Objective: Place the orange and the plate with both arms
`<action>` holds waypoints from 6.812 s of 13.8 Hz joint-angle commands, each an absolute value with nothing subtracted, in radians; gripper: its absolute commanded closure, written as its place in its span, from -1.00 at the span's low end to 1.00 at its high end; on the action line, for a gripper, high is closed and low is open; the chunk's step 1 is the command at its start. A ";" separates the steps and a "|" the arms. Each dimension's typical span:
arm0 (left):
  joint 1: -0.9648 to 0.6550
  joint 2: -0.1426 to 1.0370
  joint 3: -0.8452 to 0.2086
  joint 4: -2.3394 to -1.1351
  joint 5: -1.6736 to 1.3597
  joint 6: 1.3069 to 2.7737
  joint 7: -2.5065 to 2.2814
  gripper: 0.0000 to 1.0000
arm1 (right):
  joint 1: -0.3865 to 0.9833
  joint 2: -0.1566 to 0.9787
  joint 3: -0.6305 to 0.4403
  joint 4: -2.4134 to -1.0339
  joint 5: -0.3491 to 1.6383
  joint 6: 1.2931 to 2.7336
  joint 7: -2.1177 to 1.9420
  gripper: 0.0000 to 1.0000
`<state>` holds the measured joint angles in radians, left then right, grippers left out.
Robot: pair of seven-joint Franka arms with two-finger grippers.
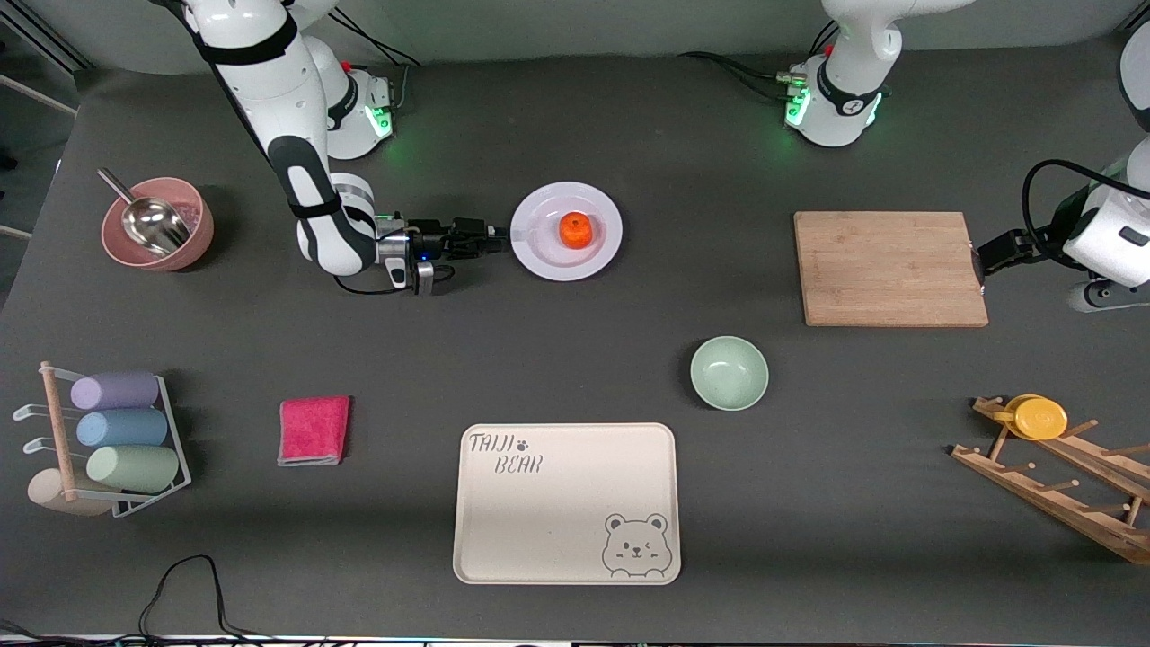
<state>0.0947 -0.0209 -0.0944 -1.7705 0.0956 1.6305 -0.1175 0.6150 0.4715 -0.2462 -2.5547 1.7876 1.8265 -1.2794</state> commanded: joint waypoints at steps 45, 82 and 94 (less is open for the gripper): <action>0.104 0.008 -0.107 -1.692 0.083 1.497 -0.107 -1.00 | 0.420 1.067 -0.307 -1.162 1.781 1.880 -0.577 1.00; 0.103 0.009 -0.107 -1.666 0.084 1.483 -0.107 -1.00 | 0.384 0.815 -0.376 -1.241 0.794 1.913 -0.275 -1.00; 0.114 -0.018 -0.104 -1.674 0.046 1.486 -0.117 -1.00 | 0.184 0.101 -0.189 -1.628 0.074 1.599 -0.043 -1.00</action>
<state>0.1086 0.0002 -0.1078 -1.6800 0.0595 1.5054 -0.1175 0.2390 0.1665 -0.2580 -1.5833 0.1387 1.6240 -0.0931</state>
